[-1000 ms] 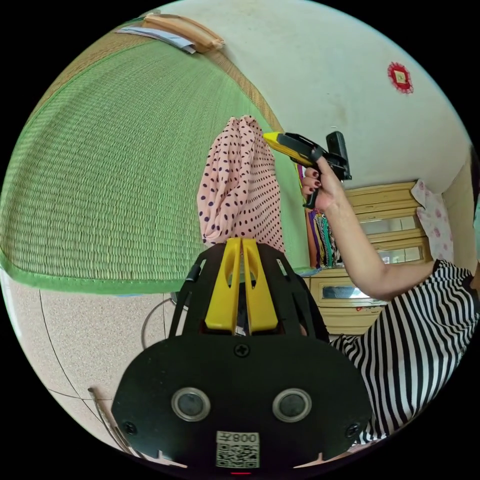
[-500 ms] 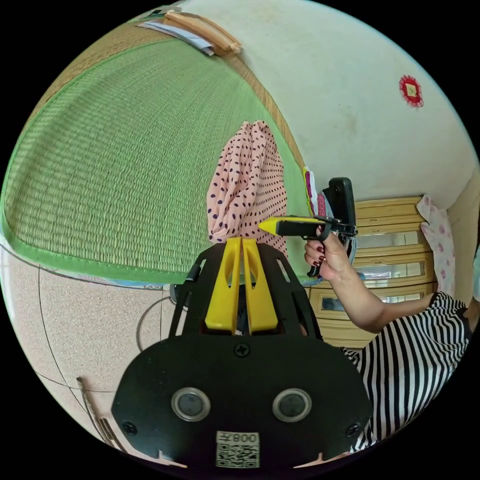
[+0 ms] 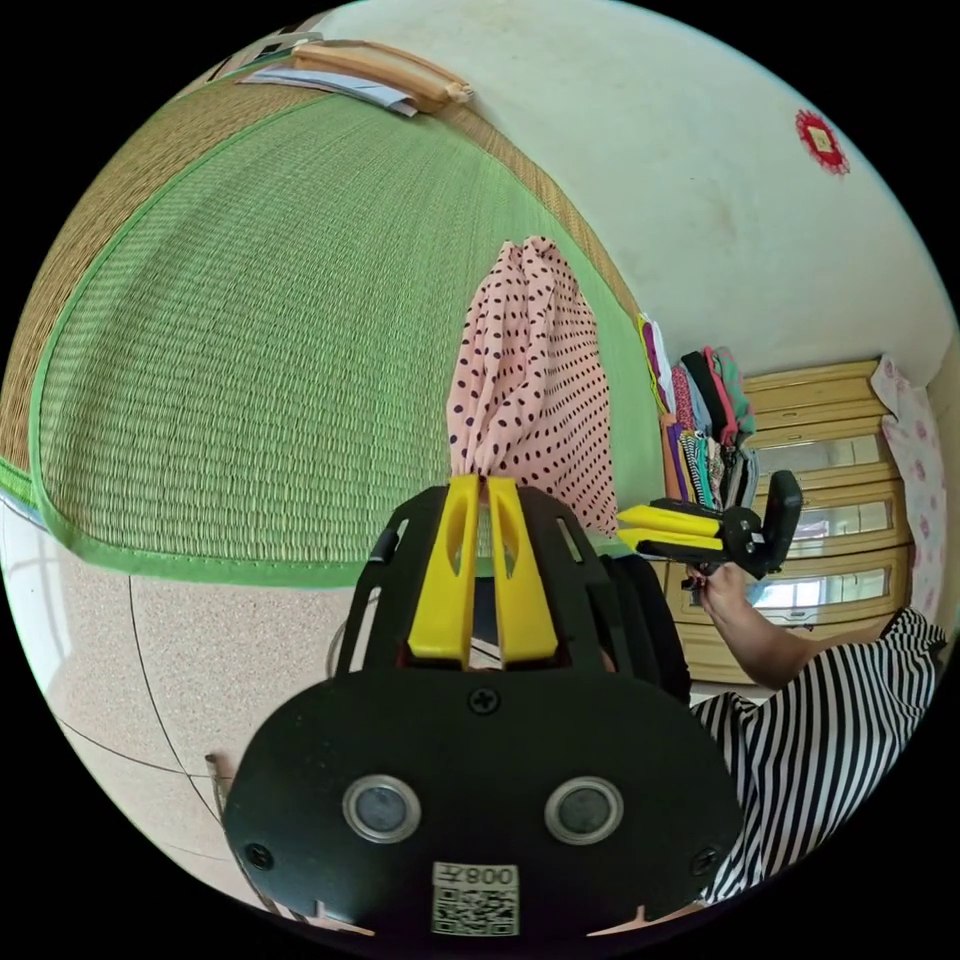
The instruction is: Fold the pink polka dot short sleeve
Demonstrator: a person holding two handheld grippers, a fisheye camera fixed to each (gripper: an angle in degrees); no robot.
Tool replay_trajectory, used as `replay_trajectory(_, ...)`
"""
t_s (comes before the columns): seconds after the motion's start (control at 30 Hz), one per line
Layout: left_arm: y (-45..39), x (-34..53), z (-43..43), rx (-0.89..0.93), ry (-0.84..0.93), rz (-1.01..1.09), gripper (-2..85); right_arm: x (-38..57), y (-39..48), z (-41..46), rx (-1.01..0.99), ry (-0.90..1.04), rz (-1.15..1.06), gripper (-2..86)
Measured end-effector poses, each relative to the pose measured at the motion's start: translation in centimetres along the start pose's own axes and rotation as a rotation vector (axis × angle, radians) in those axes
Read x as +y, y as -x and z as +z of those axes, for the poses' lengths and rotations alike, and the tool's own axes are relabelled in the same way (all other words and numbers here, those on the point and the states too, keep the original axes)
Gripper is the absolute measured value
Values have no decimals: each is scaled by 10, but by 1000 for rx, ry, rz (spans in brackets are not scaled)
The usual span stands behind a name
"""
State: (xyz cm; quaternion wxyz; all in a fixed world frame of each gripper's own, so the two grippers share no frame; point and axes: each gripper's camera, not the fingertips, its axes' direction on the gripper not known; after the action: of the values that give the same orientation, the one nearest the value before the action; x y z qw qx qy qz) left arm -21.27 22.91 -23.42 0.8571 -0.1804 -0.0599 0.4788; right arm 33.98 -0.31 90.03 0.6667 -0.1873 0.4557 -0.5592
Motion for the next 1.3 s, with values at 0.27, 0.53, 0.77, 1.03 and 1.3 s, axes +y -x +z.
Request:
replay_trajectory(0.27,6,8,38,-8,3,31,12,14,28,7,97,22,-50,17)
replay_trajectory(0.53,42,17,100,-26,33,-6,14,25,16,-3,32,39,9,12)
replay_trajectory(0.77,49,45,125,-65,-43,25,32,40,-11,-22,-80,20,100,10)
replay_trajectory(1.03,-29,70,224,-54,66,358,64,66,-55,-55,-267,-31,207,3)
replay_trajectory(1.3,-65,81,350,-154,296,633,70,91,-100,-86,-433,-78,314,8)
